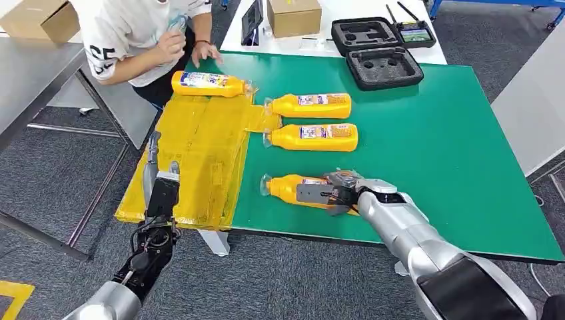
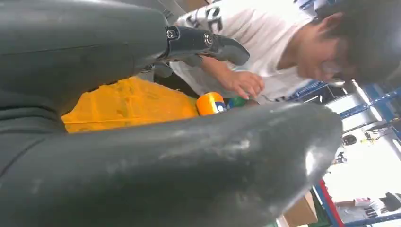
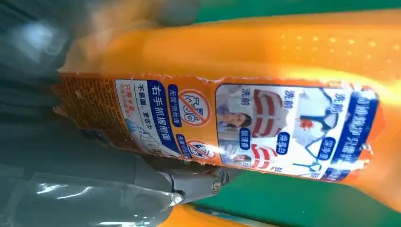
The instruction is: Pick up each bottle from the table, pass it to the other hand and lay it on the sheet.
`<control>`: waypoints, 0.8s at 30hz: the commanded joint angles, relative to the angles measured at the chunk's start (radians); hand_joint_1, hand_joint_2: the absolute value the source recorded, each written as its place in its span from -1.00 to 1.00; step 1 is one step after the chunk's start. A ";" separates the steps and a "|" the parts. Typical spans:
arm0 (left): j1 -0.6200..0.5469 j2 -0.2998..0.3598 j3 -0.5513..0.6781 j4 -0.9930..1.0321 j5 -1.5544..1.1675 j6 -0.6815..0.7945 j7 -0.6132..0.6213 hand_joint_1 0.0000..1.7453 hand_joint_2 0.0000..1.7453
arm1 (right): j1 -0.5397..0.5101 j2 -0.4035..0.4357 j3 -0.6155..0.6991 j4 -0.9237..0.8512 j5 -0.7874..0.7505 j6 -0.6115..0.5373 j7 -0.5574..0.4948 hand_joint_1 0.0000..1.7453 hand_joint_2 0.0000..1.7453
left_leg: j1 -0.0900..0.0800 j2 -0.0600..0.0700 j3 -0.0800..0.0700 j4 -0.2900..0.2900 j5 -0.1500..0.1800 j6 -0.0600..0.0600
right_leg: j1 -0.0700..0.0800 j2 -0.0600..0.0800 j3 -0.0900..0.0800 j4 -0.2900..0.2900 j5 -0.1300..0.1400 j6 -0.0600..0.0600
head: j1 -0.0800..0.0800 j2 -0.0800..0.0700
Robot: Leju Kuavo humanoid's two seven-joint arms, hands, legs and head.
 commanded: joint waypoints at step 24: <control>0.099 0.048 -0.051 -0.298 0.251 -0.654 0.207 -1.00 1.00 | 0.445 0.073 -0.301 -0.692 -0.627 -0.393 -0.542 1.00 1.00 | 0.002 0.000 -0.001 0.000 -0.001 -0.001 | 0.002 -0.001 0.000 0.000 -0.001 -0.002 | 0.000 0.000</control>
